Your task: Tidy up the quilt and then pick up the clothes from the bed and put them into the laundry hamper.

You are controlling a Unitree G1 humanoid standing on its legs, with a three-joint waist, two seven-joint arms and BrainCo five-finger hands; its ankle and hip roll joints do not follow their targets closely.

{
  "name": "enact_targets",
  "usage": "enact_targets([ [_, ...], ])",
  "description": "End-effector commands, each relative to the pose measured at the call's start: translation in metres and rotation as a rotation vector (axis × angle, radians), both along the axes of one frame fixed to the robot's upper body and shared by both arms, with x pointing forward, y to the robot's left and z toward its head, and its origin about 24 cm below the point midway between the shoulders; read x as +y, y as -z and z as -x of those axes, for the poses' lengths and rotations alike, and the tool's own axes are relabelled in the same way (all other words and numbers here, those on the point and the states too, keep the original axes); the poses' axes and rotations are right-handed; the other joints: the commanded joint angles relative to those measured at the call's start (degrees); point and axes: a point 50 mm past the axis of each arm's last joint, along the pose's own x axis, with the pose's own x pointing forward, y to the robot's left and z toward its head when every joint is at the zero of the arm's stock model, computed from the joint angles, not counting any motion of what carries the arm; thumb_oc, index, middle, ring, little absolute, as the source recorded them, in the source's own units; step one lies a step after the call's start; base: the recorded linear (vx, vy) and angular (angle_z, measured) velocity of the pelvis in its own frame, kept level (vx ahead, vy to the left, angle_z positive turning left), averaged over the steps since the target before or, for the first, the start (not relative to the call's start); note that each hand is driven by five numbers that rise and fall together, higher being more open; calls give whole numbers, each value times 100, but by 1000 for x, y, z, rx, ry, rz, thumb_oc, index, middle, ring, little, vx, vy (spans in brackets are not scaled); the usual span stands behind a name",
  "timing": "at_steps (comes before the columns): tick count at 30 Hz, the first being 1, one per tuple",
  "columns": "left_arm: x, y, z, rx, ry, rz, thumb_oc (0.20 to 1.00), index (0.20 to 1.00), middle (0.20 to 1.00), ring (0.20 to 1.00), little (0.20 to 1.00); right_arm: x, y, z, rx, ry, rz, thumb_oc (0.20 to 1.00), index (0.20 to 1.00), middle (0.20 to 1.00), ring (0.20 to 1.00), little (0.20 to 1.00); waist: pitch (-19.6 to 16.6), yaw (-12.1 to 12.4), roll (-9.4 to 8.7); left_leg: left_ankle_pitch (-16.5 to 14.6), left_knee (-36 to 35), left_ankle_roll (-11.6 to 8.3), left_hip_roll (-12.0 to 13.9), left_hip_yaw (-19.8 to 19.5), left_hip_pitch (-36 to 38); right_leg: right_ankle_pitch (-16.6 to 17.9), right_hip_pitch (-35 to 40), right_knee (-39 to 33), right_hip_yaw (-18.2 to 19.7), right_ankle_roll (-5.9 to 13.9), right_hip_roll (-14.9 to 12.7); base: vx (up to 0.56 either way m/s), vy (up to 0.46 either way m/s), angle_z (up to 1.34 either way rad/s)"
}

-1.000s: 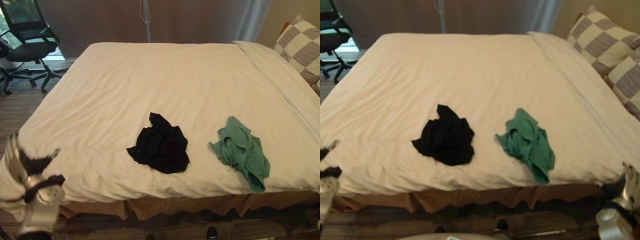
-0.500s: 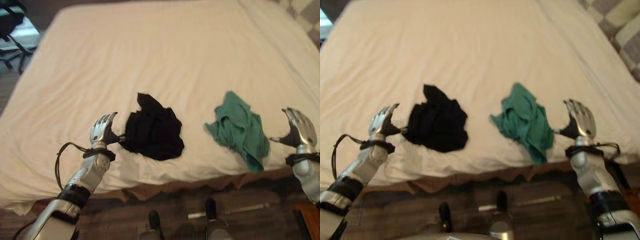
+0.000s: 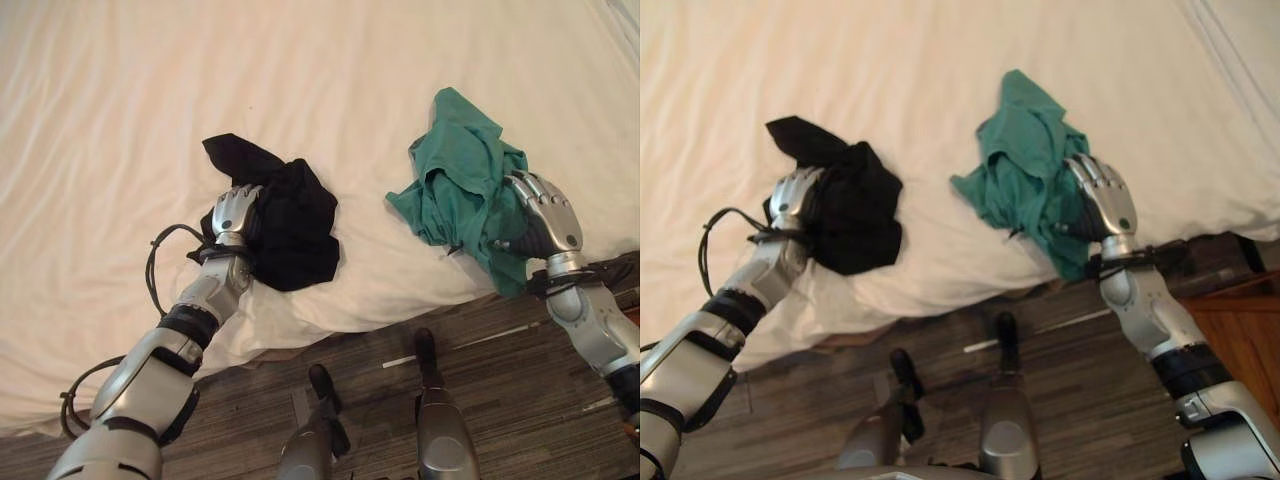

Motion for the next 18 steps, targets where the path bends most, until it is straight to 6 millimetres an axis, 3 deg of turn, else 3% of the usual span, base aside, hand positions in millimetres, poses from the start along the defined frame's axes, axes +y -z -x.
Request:
enact_targets([
  [1, -30, 29, 3, 118, 80, 158, 200, 200, 200, 200, 200, 9, -21, -12, -61, -34, 18, 1000, 1000, 1000, 1000, 1000, -307, 110, -426, -127, -10, -466, 433, 4, 82, -205, -108, 147, -275, 457, -196, 28, -61, -8],
  [4, -21, 47, 18, 122, 34, 380, 200, 200, 200, 200, 200, 4, -14, -19, -10, 3, 32, 1000, 1000, 1000, 1000, 1000, -287, 239, -401, -107, -10, -474, 431, -87, 79, -237, -55, 168, -341, 425, -203, 12, -57, 6],
  [7, 16, 72, 57, 89, -97, 684, 200, 200, 200, 200, 200, -15, 3, -30, 106, 110, 16, 1000, 1000, 1000, 1000, 1000, -207, 631, -302, -99, -10, -465, 369, -327, 91, -415, 98, 344, -505, 339, -255, 49, -100, 27],
  [9, 40, 71, 71, 53, -149, 734, 200, 200, 200, 200, 200, -25, 10, -33, 165, 156, 0, 1000, 1000, 1000, 1000, 1000, -175, 764, -253, -61, -10, -464, 329, -435, 54, -445, 119, 423, -603, 313, -300, 22, -101, 72],
  [10, 59, 69, 81, 10, -203, 793, 200, 200, 200, 200, 200, -42, 21, -35, 239, 233, -57, 200, 200, 200, 200, 200, -130, 924, -184, -52, -10, -464, 284, -570, 42, -505, 178, 517, -729, 294, -355, 36, -121, 65],
  [11, 74, 61, 90, -56, -225, 861, 200, 200, 200, 200, 200, -62, 35, -33, 321, 328, -169, 200, 200, 200, 200, 200, -91, 1120, -95, -48, -10, -472, 231, -704, 30, -577, 278, 586, -893, 284, -408, 24, -102, 50],
  [14, 80, 62, 103, -111, -245, 1006, 200, 200, 200, 200, 200, -82, 60, -24, 395, 446, -390, 200, 200, 200, 200, 200, -128, 1289, -21, -35, -10, -473, 189, -904, 12, -612, 470, 553, -1134, 284, -463, 32, -11, 74],
  [16, 82, 66, 113, -127, -264, 1037, 200, 200, 200, 200, 200, -76, 73, -19, 393, 426, -559, 200, 200, 200, 200, 200, -194, 1341, -63, -82, -10, -458, 168, -970, 54, -620, 626, 480, -1221, 304, -480, 90, 75, 60],
  [17, 76, 74, 124, -113, -266, 1062, 200, 200, 200, 200, 200, -53, 101, -2, 399, 318, -909, 200, 200, 200, 200, 200, -332, 1346, -220, -220, -10, -411, 131, -1024, 182, -649, 825, 422, -1299, 321, -495, 130, 90, 46],
  [18, 74, 78, 127, -96, -267, 1070, 200, 200, 200, 200, 200, -40, 115, 7, 424, 267, -1033, 200, 200, 200, 200, 200, -393, 1342, -291, -262, -10, -379, 107, -1052, 228, -647, 876, 414, -1305, 325, -493, 153, 109, 43],
])
